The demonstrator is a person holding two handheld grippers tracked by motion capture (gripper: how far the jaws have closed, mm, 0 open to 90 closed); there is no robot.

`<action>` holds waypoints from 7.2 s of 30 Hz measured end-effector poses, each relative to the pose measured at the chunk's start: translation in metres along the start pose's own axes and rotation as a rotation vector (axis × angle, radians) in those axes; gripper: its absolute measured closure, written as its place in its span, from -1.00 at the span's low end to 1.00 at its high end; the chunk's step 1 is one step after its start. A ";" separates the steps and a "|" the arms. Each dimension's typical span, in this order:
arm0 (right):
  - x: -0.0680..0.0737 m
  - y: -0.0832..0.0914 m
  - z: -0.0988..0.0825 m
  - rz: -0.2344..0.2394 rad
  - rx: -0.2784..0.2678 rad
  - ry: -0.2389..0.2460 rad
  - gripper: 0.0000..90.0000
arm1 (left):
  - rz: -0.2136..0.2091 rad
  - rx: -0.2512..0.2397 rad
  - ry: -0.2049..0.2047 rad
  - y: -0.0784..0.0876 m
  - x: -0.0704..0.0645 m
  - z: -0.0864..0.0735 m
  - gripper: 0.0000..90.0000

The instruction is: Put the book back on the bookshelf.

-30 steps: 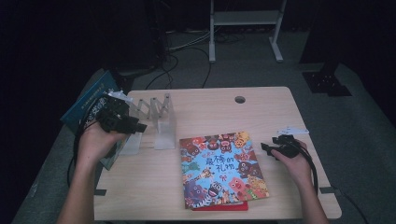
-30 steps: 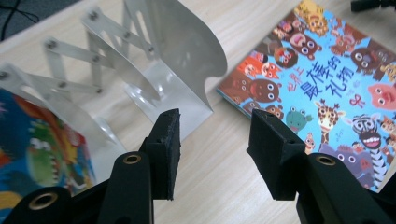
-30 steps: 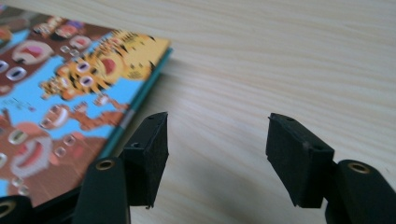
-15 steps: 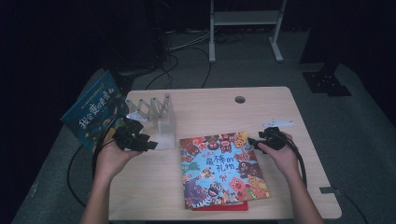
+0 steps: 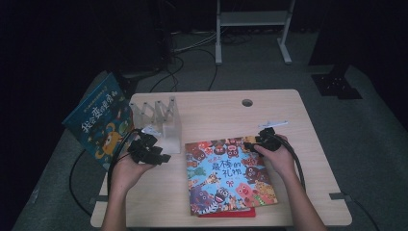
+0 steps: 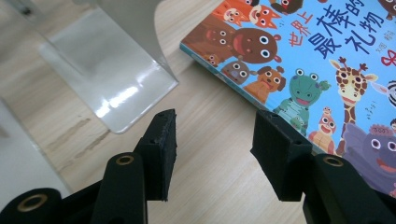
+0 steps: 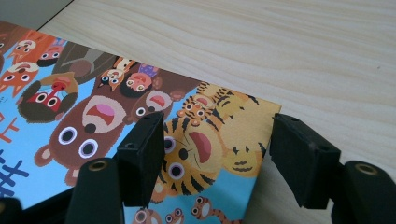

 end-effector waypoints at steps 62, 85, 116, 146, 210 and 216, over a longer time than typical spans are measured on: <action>0.007 0.059 -0.032 0.119 -0.025 0.208 -0.29 | -0.219 0.082 -0.039 -0.080 -0.036 -0.006 -0.46; -0.006 0.085 -0.093 0.194 0.014 0.223 -0.37 | -0.254 0.079 -0.030 -0.086 -0.036 -0.007 -0.67; 0.034 0.050 -0.071 0.206 0.010 0.312 -0.37 | -0.287 0.081 0.022 -0.077 -0.002 -0.031 -0.91; 0.083 0.060 -0.090 0.200 0.013 0.392 -0.43 | -0.366 0.105 0.028 -0.098 0.003 -0.016 -1.00; 0.128 0.014 -0.055 0.153 -0.020 0.345 -0.38 | -0.296 0.135 -0.154 0.036 -0.027 0.127 0.42; 0.127 0.015 -0.055 0.156 -0.024 0.357 -0.29 | -0.322 0.152 -0.125 0.037 -0.026 0.131 0.50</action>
Point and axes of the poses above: each handheld gripper's, and its own axes: y roughly backward along the jaws, z roughly out of its top, x roughly to its left, the point moved 1 cm from there along -y, roughly forward along the jaws
